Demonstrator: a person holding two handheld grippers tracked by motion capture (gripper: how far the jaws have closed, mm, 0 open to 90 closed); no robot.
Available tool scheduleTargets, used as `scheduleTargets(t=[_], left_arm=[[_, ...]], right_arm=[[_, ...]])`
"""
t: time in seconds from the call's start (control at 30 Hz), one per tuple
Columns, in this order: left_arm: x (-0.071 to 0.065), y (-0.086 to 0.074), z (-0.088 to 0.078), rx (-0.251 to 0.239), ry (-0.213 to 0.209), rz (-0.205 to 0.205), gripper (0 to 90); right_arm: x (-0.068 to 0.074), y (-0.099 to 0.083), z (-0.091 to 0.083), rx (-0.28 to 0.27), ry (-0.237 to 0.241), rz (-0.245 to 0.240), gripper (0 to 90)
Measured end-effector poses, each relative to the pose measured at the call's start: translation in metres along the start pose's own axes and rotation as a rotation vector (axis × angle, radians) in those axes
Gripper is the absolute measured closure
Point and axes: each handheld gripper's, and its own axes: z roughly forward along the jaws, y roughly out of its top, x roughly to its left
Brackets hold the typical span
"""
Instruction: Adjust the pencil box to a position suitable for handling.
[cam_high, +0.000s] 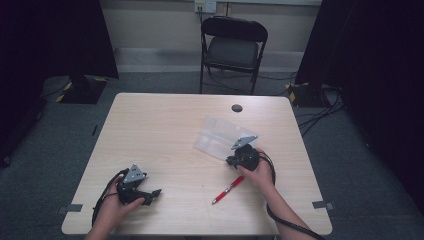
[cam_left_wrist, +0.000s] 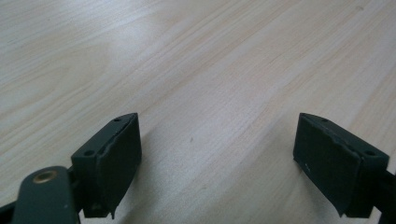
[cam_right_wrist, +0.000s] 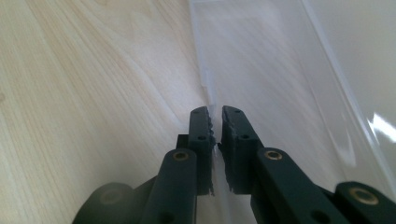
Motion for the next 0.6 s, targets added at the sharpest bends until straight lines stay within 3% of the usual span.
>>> scheduleTargets(t=[0.13, 0.27, 0.47, 0.6], left_arm=[[0.0, 0.0, 0.0, 0.001, 0.0, 0.001, 15.1], [0.0, 0.0, 0.0, 0.0, 0.0, 0.0, 15.1], [0.0, 0.0, 0.0, 0.0, 0.0, 0.001, 15.1], [0.0, 0.0, 0.0, 0.0, 0.0, 0.0, 15.1]], right_arm=[[-0.004, -0.005, -0.005, 0.004, -0.017, 0.019, 81.5], [-0.006, -0.01, -0.008, -0.031, -0.016, 0.028, 69.4], [0.002, -0.012, -0.024, -0.105, 0.026, 0.002, 58.2], [0.01, -0.028, -0.042, -0.156, 0.105, 0.007, 52.2]])
